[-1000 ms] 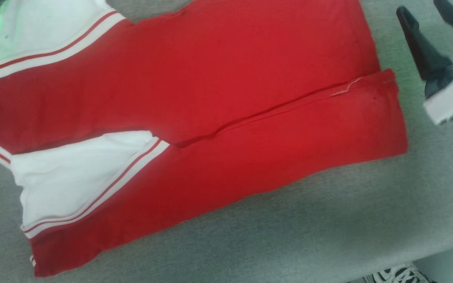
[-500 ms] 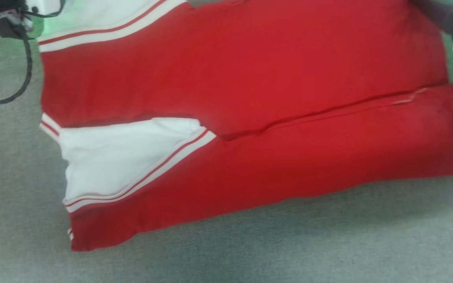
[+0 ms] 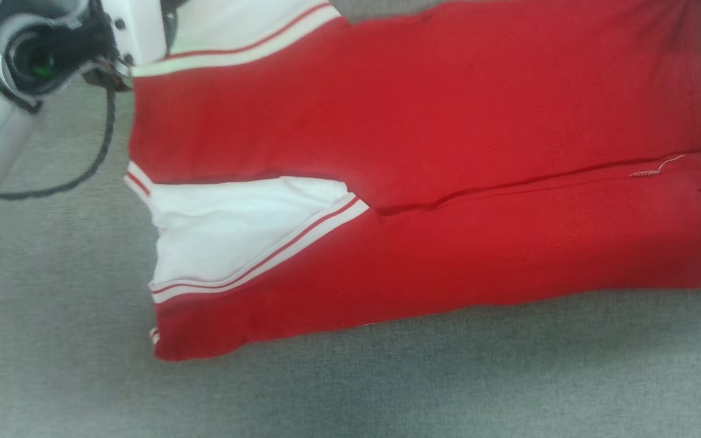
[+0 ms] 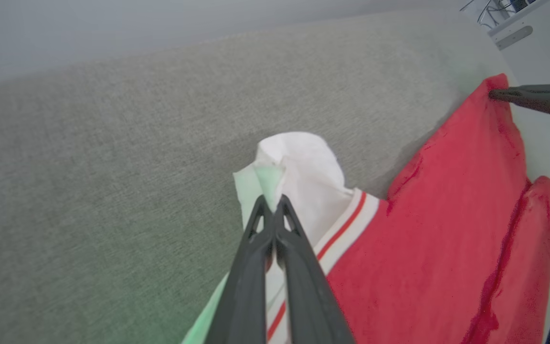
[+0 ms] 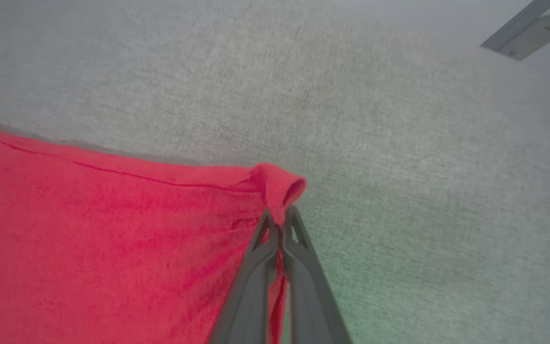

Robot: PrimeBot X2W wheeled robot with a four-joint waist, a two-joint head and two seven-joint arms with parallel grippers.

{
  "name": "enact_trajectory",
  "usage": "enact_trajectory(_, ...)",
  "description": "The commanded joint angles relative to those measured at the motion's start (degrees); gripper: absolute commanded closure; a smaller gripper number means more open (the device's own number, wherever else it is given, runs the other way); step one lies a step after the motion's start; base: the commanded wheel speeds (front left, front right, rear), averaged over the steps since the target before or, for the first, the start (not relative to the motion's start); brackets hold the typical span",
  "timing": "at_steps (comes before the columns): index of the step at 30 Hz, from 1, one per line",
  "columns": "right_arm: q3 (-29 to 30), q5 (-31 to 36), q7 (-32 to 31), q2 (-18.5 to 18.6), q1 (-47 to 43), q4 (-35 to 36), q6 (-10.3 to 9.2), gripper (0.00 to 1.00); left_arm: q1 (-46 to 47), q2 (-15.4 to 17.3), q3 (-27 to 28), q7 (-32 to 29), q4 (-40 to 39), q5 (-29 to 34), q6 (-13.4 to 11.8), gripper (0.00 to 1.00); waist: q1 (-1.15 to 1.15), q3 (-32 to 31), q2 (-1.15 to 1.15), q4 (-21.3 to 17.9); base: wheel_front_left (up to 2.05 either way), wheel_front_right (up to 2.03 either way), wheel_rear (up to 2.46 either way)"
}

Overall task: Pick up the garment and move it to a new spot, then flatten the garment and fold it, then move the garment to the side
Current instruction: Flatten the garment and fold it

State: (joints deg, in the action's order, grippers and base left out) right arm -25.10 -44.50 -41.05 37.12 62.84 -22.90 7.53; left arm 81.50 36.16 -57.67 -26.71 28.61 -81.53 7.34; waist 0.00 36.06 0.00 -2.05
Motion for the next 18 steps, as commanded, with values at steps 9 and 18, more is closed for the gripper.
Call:
enact_trajectory(9,2.3,-5.4,3.5,6.0,-11.5,8.9,-0.08,1.0,-10.6,8.4,-0.1,9.5,-17.1,-2.2,0.1,1.0,0.0,-9.3,0.0,3.4,0.0,0.0,0.0)
enact_trajectory(18,11.0,-8.8,5.1,10.7,-31.5,18.8,-0.08,1.0,-28.2,18.9,-2.9,25.4,-32.3,0.0,0.1,1.0,0.0,-13.0,0.0,4.9,0.0,0.0,0.0)
